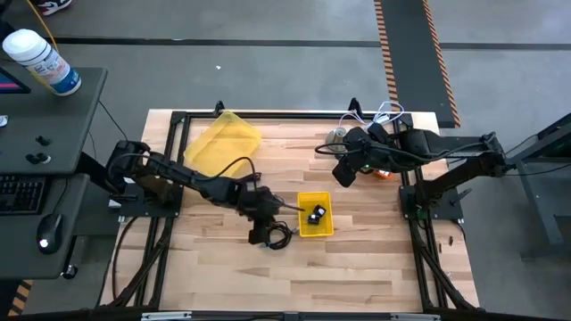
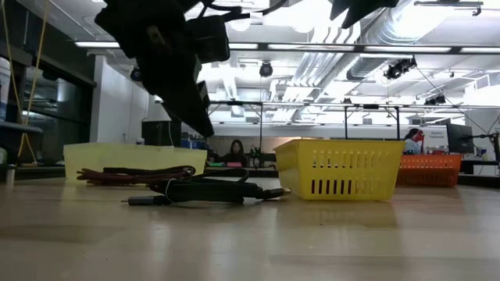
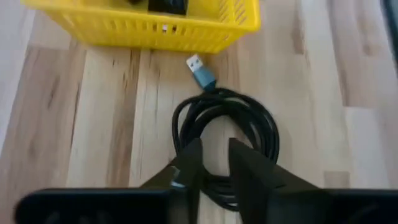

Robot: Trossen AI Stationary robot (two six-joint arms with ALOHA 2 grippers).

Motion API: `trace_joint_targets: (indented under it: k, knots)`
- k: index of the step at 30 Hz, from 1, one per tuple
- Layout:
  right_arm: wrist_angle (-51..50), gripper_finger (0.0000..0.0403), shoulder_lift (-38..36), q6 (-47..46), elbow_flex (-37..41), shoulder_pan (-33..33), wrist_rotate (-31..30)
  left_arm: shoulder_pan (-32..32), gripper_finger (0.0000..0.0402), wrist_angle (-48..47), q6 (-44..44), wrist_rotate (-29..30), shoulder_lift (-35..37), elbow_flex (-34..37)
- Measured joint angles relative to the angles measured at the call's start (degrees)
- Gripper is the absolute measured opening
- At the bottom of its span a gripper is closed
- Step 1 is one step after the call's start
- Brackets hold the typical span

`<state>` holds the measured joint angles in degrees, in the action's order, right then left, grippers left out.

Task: Pick and place items into bin
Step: Put the bottom black charger cable into the light yellow bin

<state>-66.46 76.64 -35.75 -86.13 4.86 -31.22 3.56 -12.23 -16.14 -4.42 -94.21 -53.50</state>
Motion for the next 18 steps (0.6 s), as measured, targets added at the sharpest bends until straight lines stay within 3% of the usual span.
trace_joint_targets:
  k: [5, 11, 18]
  knots:
    - [0.1, 0.0220, 0.0, 0.0, 0.0, 0.0, 0.0, 0.7, 0.0146, 1.3, -1.3, 4.0, -1.4, 0.0]
    - [-0.1, 0.0220, 0.0, 0.0, 0.0, 0.0, 0.0, 0.6, 0.0237, 3.4, -3.6, 3.6, -5.0, 0.0]
    - [-0.1, 0.0220, 0.0, 0.2, 0.0, 0.0, 0.1, 0.6, 0.0291, 3.4, -6.2, 4.1, -6.6, 0.0]
